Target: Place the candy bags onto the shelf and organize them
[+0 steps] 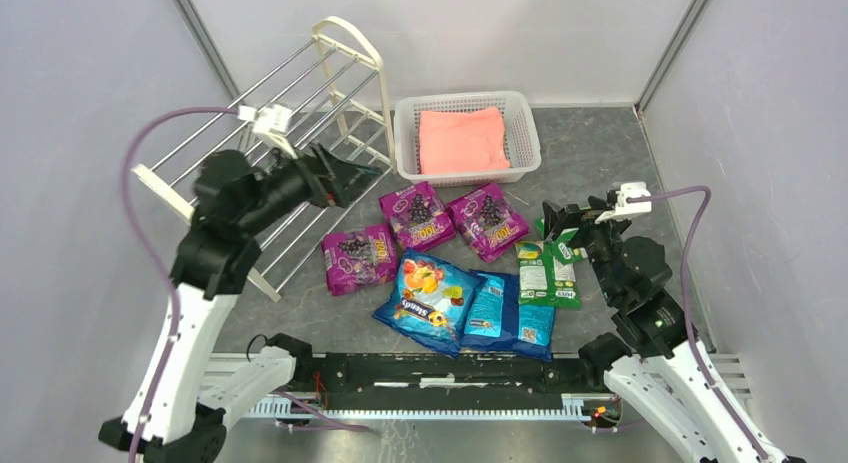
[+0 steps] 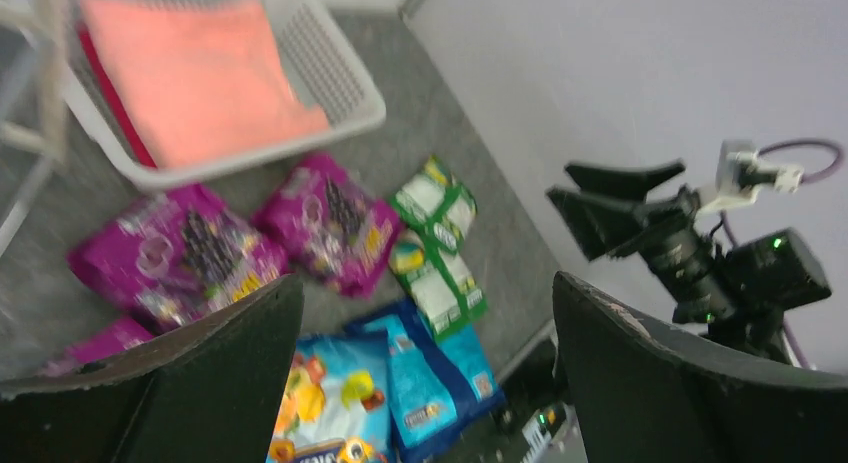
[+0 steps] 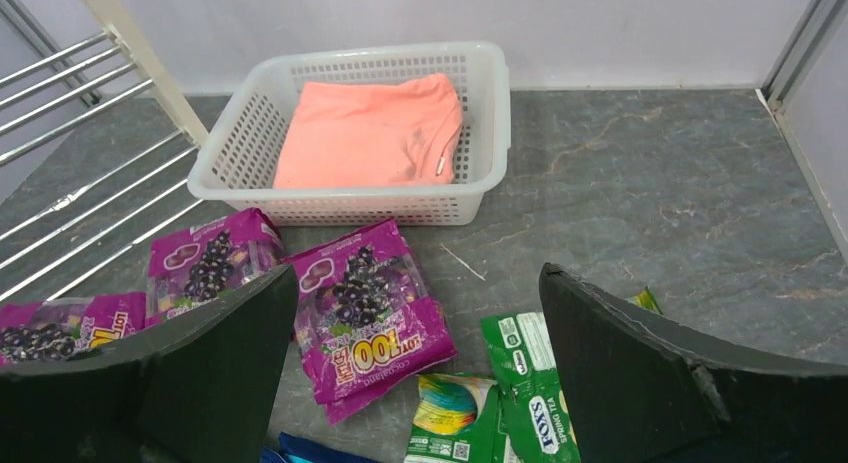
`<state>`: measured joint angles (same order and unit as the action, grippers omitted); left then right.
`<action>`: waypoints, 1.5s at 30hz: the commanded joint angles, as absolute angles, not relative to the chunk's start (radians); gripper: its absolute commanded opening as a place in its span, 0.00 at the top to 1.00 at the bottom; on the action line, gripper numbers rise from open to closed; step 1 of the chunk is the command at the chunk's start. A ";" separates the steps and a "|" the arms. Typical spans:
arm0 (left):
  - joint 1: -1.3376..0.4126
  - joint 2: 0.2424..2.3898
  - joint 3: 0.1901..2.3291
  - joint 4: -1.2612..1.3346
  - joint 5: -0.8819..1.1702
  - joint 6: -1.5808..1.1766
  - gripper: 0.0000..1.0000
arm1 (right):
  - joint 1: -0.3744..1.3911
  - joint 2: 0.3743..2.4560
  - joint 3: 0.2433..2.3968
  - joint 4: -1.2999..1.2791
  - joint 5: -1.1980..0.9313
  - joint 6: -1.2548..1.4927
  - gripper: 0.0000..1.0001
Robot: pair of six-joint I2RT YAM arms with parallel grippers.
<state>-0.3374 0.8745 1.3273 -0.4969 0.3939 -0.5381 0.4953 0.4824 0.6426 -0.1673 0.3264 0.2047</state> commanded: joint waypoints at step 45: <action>-1.031 1.084 0.523 -0.313 -0.234 -0.942 0.27 | 0.699 1.059 0.373 0.151 -0.316 0.361 0.02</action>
<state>-1.0401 1.0950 0.5354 -0.3294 -0.2012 -0.8948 0.6876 1.0485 0.3851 0.1184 -0.3584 0.3134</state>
